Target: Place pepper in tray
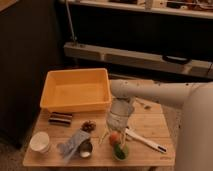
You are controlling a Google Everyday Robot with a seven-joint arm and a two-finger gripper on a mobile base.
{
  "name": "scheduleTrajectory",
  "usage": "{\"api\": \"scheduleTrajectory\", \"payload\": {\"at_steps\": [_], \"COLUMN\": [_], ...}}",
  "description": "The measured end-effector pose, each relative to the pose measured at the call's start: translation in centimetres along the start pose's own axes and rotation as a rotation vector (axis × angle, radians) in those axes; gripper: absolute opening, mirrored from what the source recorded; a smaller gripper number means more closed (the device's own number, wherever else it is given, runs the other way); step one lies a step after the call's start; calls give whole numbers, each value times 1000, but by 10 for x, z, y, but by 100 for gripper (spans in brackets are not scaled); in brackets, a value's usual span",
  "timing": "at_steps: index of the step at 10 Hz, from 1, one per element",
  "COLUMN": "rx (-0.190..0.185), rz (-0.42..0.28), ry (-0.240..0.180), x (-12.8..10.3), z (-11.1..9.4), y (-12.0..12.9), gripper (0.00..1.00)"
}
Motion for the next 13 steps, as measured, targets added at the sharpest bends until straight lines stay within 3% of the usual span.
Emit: {"api": "scheduleTrajectory", "payload": {"at_steps": [2, 8, 10, 13], "rx": [0, 5, 6, 8], "rz": [2, 35, 41, 53], "ry": [7, 29, 32, 31], "x": [1, 2, 3, 8], "z": [2, 9, 10, 9], "y": [-1, -9, -10, -13], "gripper": [64, 5, 0, 0]}}
